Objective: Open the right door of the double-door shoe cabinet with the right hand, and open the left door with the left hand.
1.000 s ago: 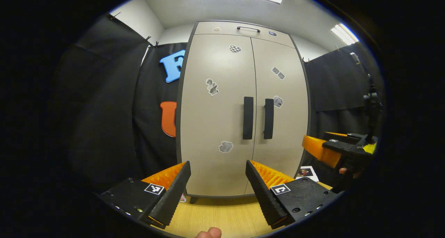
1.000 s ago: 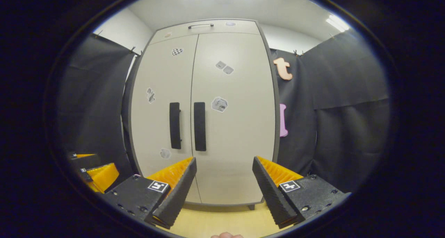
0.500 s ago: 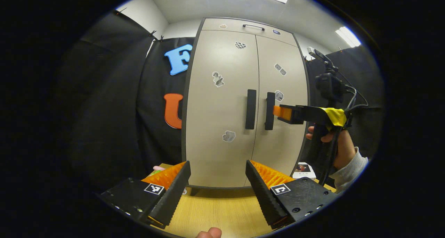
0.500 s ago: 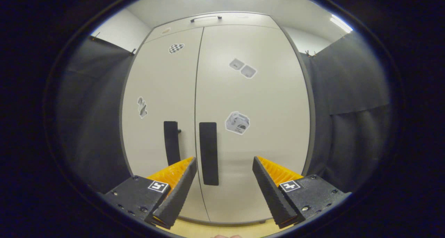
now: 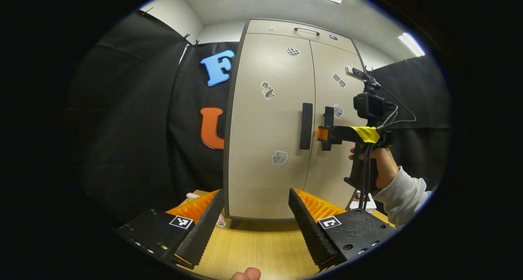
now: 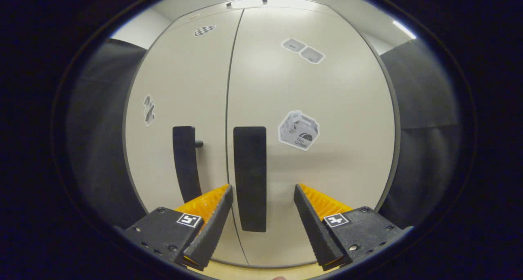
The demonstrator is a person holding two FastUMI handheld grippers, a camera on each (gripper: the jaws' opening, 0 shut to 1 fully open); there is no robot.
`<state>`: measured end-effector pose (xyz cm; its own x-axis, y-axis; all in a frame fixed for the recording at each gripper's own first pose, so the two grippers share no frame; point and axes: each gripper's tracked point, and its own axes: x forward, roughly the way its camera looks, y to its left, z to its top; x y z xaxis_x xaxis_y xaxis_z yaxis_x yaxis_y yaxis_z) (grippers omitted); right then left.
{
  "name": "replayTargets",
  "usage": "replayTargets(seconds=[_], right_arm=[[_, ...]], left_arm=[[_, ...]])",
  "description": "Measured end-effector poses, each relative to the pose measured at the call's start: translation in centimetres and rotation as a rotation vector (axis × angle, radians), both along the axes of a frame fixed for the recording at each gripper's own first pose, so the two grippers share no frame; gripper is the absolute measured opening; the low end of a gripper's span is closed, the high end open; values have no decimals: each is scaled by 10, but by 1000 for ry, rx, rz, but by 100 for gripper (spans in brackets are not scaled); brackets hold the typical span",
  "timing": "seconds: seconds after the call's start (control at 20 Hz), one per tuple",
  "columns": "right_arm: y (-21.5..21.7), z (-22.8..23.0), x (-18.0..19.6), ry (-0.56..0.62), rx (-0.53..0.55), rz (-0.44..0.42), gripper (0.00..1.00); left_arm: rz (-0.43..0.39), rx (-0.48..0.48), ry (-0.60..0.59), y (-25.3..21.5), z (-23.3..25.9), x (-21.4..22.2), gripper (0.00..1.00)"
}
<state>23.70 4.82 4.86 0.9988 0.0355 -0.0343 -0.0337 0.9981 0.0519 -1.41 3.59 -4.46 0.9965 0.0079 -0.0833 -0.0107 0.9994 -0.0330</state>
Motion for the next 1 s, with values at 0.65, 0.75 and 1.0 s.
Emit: replayTargets(seconds=[0.65, 0.75, 1.0], right_arm=[[13, 3, 3, -25, 18, 20, 36], [12, 3, 4, -34, 26, 8, 31], [12, 2, -5, -12, 1, 22, 22]], left_arm=[[-7, -18, 8, 5, -4, 4, 95], [-3, -22, 3, 8, -3, 4, 95], [9, -21, 0, 17, -1, 4, 95]])
